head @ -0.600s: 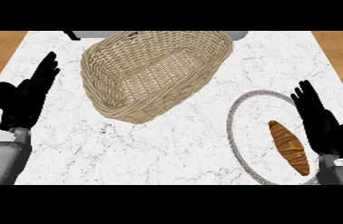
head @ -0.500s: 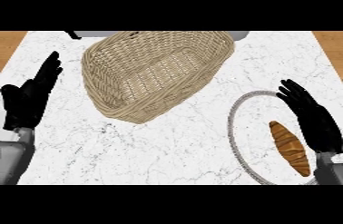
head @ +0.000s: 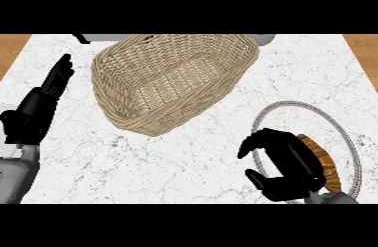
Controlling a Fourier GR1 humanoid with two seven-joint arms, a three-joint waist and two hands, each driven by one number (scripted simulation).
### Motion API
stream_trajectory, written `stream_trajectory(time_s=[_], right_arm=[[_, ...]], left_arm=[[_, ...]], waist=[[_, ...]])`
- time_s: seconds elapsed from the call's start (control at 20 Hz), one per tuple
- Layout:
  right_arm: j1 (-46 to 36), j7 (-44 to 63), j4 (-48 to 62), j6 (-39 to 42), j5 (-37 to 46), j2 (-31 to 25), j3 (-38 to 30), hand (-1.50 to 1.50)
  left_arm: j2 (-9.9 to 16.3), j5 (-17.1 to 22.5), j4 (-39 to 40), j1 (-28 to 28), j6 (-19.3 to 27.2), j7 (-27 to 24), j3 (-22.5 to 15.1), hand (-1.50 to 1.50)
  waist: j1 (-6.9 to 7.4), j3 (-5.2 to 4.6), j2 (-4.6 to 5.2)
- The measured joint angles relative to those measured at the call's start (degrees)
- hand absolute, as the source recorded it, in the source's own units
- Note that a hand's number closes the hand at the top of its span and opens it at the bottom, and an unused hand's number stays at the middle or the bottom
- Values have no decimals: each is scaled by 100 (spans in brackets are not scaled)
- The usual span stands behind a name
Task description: Pick the croissant from the placemat and place it in the basket
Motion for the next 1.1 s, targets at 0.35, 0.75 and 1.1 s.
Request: stream_trajectory(time_s=[0.35, 0.75, 1.1], right_arm=[[45, 561, -1679, -809, 1508, -834, -82, -150], [-1001, 1911, -2181, 110, 2645, -3119, -712, -150], [-1708, 2316, -2113, 2120, 2241, -4595, -683, -150]], left_arm=[[-44, -93, -80, 221, -3, -190, -4, 0], [-104, -136, -104, 168, -13, -179, -53, 0], [-135, -157, -131, 117, -105, -179, -86, 0]], waist=[[-127, -34, -30], [-33, -56, 4], [95, -40, 55]])
